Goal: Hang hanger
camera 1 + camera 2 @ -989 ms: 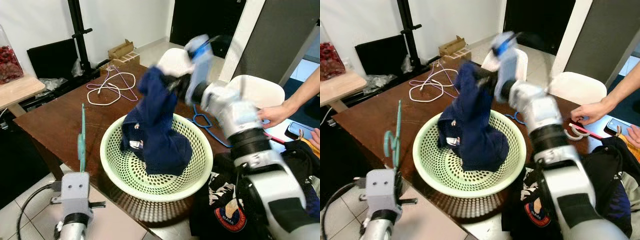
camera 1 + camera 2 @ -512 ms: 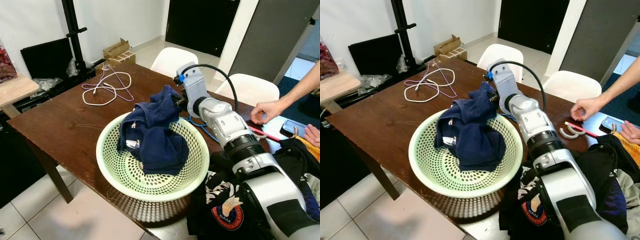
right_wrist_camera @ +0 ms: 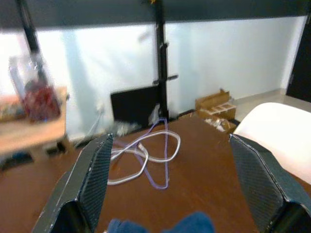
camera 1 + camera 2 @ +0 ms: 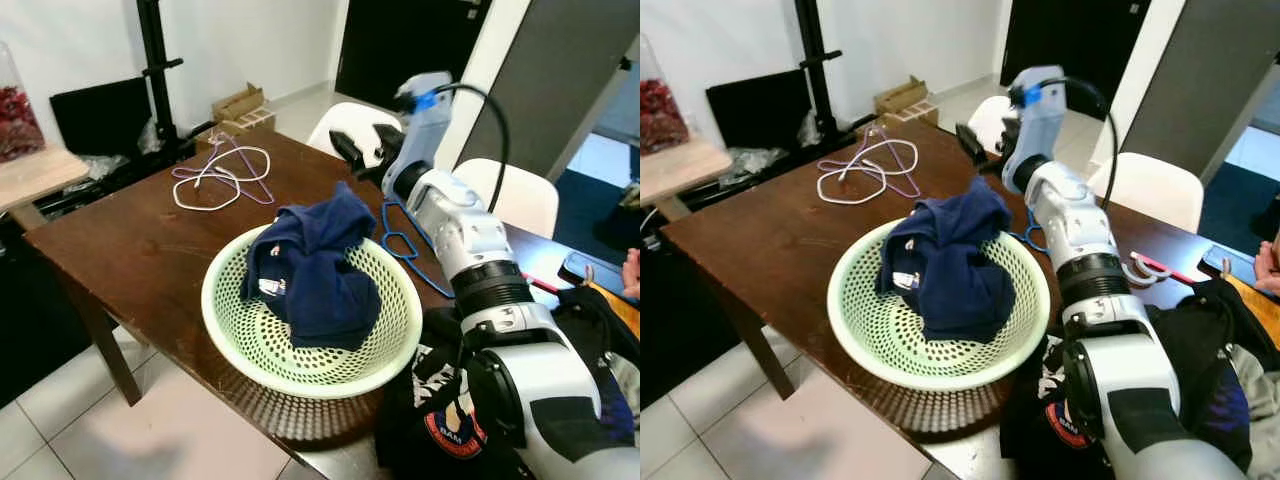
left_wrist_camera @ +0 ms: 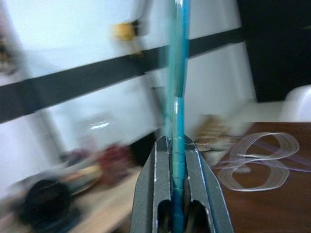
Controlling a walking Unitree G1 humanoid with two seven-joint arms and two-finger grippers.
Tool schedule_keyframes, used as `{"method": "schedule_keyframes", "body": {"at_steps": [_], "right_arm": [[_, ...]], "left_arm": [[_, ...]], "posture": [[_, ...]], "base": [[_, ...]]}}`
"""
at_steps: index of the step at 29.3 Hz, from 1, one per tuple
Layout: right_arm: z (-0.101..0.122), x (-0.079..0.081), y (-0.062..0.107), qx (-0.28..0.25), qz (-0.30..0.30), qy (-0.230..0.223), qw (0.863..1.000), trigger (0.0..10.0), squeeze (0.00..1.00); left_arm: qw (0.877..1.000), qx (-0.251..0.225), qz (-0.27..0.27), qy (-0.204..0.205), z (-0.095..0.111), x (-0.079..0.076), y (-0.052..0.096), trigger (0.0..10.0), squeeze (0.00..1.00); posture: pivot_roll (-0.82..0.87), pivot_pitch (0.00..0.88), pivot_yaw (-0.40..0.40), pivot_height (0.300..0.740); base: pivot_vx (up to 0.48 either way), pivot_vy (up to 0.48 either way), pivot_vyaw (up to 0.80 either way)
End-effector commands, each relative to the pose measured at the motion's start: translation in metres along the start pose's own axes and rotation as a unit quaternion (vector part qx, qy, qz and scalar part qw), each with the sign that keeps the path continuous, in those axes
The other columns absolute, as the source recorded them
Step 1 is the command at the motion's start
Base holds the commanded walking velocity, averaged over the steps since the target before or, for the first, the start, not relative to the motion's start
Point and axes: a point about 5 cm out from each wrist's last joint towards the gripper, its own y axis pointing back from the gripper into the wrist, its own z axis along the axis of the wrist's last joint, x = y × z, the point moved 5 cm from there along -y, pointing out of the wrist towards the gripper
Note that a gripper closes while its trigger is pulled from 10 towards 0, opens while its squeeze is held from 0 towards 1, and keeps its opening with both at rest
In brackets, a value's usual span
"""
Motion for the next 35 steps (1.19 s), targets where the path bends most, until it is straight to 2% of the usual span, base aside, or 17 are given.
{"method": "schedule_keyframes", "body": {"at_steps": [1, 3, 4, 6, 8, 10, 11, 12, 17, 19, 24, 27, 29, 31, 32, 34, 35], "right_arm": [[0.001, -0.002, 0.003, -0.011, 0.004, -0.031, 0.999, 10.0, 0.0], [0.003, 0.0, 0.005, -0.025, 0.019, -0.056, 0.998, 10.0, 0.0], [0.003, 0.0, 0.005, -0.025, 0.019, -0.056, 0.998, 10.0, 0.0], [0.008, 0.002, 0.005, -0.039, 0.034, -0.071, 0.996, 10.0, 0.0], [0.008, 0.002, 0.005, -0.039, 0.034, -0.071, 0.996, 10.0, 0.0], [0.025, -0.005, 0.01, -0.078, 0.044, -0.093, 0.992, 10.0, 0.0], [0.025, -0.005, 0.01, -0.078, 0.044, -0.093, 0.992, 10.0, 0.0], [0.039, -0.012, 0.015, -0.107, 0.051, -0.096, 0.988, 10.0, 0.0], [0.063, -0.027, 0.03, -0.151, 0.066, -0.071, 0.984, 10.0, 0.0], [0.068, -0.027, 0.045, -0.139, 0.107, -0.002, 0.985, 10.0, 0.0], [0.056, -0.016, 0.062, -0.102, 0.174, 0.078, 0.976, 10.0, 0.0], [0.046, -0.006, 0.078, -0.078, 0.235, 0.121, 0.961, 10.0, 0.0], [0.036, 0.01, 0.101, -0.053, 0.323, 0.153, 0.933, 10.0, 0.0], [0.036, 0.01, 0.101, -0.053, 0.323, 0.153, 0.933, 10.0, 0.0], [0.03, 0.02, 0.111, -0.035, 0.37, 0.17, 0.912, 10.0, 0.0], [0.03, 0.02, 0.111, -0.035, 0.37, 0.17, 0.912, 10.0, 0.0], [0.024, 0.038, 0.121, -0.016, 0.43, 0.179, 0.885, 10.0, 0.0]], "left_arm": [[0.995, -0.004, -0.084, 0.044, 0.008, -0.031, -0.004, 10.0, 0.0], [0.98, -0.01, -0.182, 0.075, 0.018, -0.066, -0.003, 10.0, 0.0], [0.98, -0.01, -0.182, 0.075, 0.018, -0.066, -0.003, 10.0, 0.0], [0.966, -0.009, -0.244, 0.089, 0.022, -0.088, 0.001, 10.0, 0.0], [0.966, -0.009, -0.244, 0.089, 0.022, -0.088, 0.001, 10.0, 0.0], [0.94, 0.017, -0.326, 0.094, 0.019, -0.111, 0.012, 10.0, 0.0], [0.94, 0.017, -0.326, 0.094, 0.019, -0.111, 0.012, 10.0, 0.0], [0.927, 0.047, -0.365, 0.072, 0.011, -0.115, 0.02, 10.0, 0.0], [0.909, 0.114, -0.4, 0.036, -0.006, -0.102, 0.028, 10.0, 0.0], [0.908, 0.152, -0.391, 0.01, -0.011, -0.077, 0.026, 10.0, 0.0], [0.907, 0.176, -0.384, -0.002, -0.014, -0.062, 0.028, 10.0, 0.0], [0.904, 0.189, -0.383, 0.001, -0.017, -0.055, 0.032, 10.0, 0.0], [0.893, 0.203, -0.402, 0.016, -0.018, -0.053, 0.039, 10.0, 0.0], [0.893, 0.203, -0.402, 0.016, -0.018, -0.053, 0.039, 10.0, 0.0], [0.879, 0.214, -0.425, 0.029, -0.019, -0.055, 0.044, 10.0, 0.0], [0.879, 0.214, -0.425, 0.029, -0.019, -0.055, 0.044, 10.0, 0.0], [0.859, 0.224, -0.458, 0.047, -0.019, -0.062, 0.051, 10.0, 0.0]], "posture": [[0.22, 0.0, -0.068, 0.74], [0.22, 0.0, -0.066, 0.74], [0.22, 0.0, -0.066, 0.74], [0.22, 0.0, -0.067, 0.74], [0.22, 0.0, -0.067, 0.74], [0.22, 0.0, -0.066, 0.74], [0.22, 0.0, -0.066, 0.74], [0.22, 0.0, -0.067, 0.74], [0.21, 0.0, -0.059, 0.74], [0.21, 0.0, -0.055, 0.74], [0.21, 0.0, -0.054, 0.74], [0.21, 0.0, -0.056, 0.74], [0.21, 0.0, -0.055, 0.74], [0.21, 0.0, -0.055, 0.74], [0.21, 0.0, -0.055, 0.74], [0.21, 0.0, -0.055, 0.74], [0.21, 0.0, -0.048, 0.74]], "base": [[0.0, 0.0, 0.0], [0.0, 0.0, -0.3], [0.0, 0.0, -0.6], [0.0, 0.0, -0.64], [0.0, 0.0, -0.69], [0.0, 0.0, -0.71], [0.0, 0.0, -0.72], [0.0, 0.0, -0.74], [0.0, 0.0, -0.15], [0.0, 0.0, 0.0], [0.0, 0.0, 0.0], [0.0, 0.0, 0.0], [0.0, 0.0, 0.0], [0.0, 0.0, 0.0], [0.0, 0.0, 0.0], [0.0, 0.0, 0.0], [0.0, 0.0, 0.0]]}}
